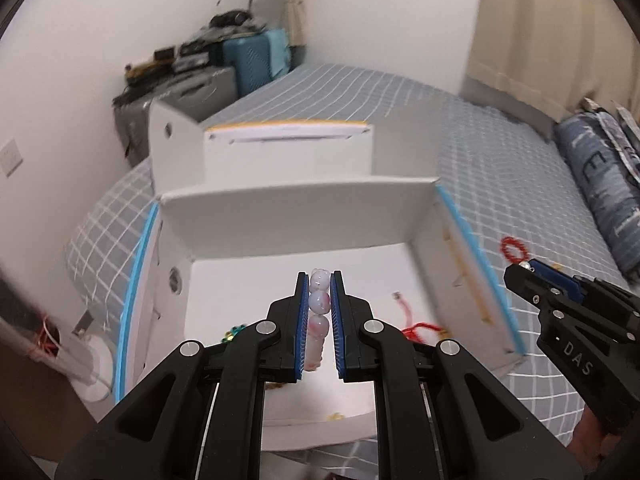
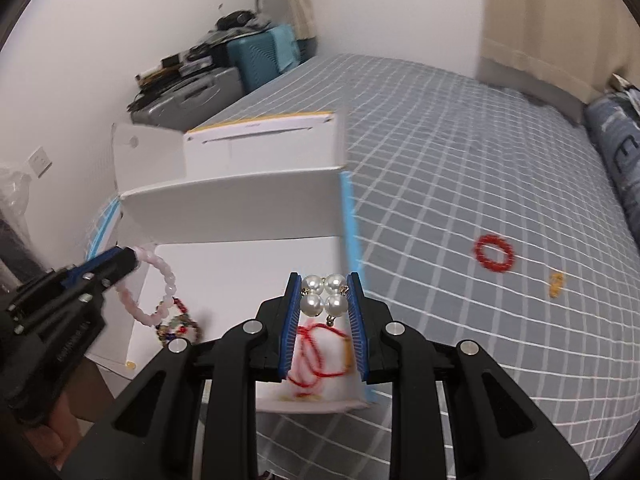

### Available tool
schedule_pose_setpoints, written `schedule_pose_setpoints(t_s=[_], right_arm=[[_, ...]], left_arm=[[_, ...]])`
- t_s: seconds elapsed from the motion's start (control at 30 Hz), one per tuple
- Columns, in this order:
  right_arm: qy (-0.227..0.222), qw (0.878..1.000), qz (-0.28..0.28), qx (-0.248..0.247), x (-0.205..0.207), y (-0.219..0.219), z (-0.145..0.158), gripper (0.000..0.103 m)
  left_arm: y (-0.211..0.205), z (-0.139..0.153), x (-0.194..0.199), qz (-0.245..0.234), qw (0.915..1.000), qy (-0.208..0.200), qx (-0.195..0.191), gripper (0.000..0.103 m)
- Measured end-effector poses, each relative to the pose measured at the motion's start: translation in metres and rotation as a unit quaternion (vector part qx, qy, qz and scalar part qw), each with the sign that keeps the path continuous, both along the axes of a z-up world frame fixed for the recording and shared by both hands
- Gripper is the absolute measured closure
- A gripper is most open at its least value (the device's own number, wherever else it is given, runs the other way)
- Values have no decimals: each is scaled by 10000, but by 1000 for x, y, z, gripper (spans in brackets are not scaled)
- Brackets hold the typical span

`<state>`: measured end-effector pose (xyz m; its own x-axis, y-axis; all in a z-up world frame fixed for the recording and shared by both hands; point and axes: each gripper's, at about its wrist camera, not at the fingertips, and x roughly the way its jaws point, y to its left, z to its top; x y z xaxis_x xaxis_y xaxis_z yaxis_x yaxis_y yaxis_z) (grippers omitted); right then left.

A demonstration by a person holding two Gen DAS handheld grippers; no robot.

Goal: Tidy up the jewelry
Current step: 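Carry the pink bracelet and pearl earrings over the white box with both tools, then open both tools to drop the bracelet and earrings into the box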

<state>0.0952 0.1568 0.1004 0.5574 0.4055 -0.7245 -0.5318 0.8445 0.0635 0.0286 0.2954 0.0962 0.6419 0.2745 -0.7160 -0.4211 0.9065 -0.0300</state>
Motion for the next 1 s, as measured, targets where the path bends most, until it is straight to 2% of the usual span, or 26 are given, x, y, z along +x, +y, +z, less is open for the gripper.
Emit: schedule_pose_setpoints(t_s=[0.33,0.63,0.8,0.87,0.9,0.93,0.97,1.0], right_arm=[[443,9969,333,-552,2,70,-51,81],[1038,9894,286,-976,9,83,-90,81],[1139,9877,323,-1025,9,84,-98,80],[1133,9879,345,-1002,7,84,-97,74],[1116,9884,345,-972,7,85,-95,65],[1070,9892,324,-943,6,84,-93,55],[1074,9898,323,-881,5,82,-90,52],[1082,9903,327,-812,4,81,-87,46]], left_arm=[[46,-50,-3,331,9978,396,-411,93],[62,-76,1,415,9948,764,-535,93],[63,-82,5,382,9934,908,-579,92],[64,-81,4,385,9930,927,-621,90],[65,-81,4,406,9930,915,-634,88],[65,-81,4,408,9929,924,-636,83],[65,-81,3,411,9929,907,-654,71],[65,-79,2,407,9932,862,-667,63]])
